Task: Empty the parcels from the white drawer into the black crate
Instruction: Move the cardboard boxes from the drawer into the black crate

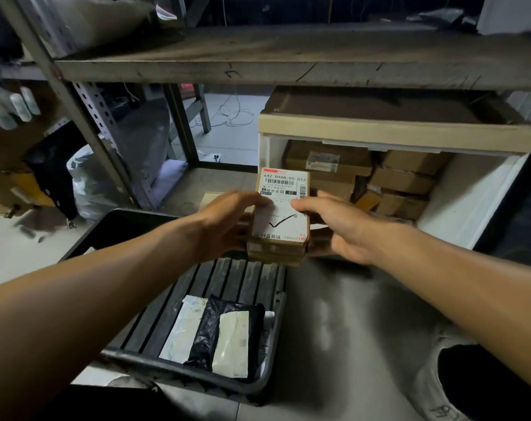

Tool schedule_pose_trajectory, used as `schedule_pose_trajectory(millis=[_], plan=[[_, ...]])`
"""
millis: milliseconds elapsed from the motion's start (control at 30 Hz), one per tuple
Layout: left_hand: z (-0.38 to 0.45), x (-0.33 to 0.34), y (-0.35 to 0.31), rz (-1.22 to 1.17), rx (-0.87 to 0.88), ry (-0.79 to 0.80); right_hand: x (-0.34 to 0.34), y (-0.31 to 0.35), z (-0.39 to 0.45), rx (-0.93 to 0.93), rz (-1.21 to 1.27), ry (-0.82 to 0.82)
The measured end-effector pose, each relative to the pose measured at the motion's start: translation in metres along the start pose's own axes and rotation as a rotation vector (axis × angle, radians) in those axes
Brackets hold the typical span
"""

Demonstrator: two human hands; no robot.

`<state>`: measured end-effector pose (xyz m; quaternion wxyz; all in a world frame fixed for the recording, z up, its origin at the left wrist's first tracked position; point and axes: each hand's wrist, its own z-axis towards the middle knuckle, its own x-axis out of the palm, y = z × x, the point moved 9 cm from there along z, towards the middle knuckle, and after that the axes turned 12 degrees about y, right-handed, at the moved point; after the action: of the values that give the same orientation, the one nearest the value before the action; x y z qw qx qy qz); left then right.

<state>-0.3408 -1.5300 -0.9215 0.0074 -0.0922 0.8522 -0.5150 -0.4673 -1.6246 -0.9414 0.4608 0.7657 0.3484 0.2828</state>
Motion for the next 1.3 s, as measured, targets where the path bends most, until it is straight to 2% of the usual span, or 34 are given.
schedule_pose_trajectory(millis=[167,500,667,833,1067,1200,1300], plan=[[0.000,-0.017,0.014,0.032,0.029,0.022,0.020,-0.013,0.017,0.019,-0.052,-0.010],[0.038,-0.065,0.087,-0.020,-0.049,-0.129,0.047,-0.076,0.071,0.109,-0.115,-0.025],[0.066,-0.098,0.133,-0.041,-0.113,-0.202,0.057,-0.091,0.103,0.040,-0.413,-0.124],[0.098,-0.118,0.177,-0.055,-0.176,-0.185,0.070,-0.126,0.140,0.138,-0.715,-0.087],[0.145,-0.135,0.215,-0.170,-0.217,-0.214,0.068,-0.153,0.181,0.234,-0.807,-0.057],[0.168,-0.129,0.226,-0.199,-0.241,-0.218,0.066,-0.171,0.194,0.410,-1.028,0.045],[0.179,-0.120,0.232,-0.141,-0.241,-0.156,0.067,-0.185,0.199,0.565,-1.224,0.144]])
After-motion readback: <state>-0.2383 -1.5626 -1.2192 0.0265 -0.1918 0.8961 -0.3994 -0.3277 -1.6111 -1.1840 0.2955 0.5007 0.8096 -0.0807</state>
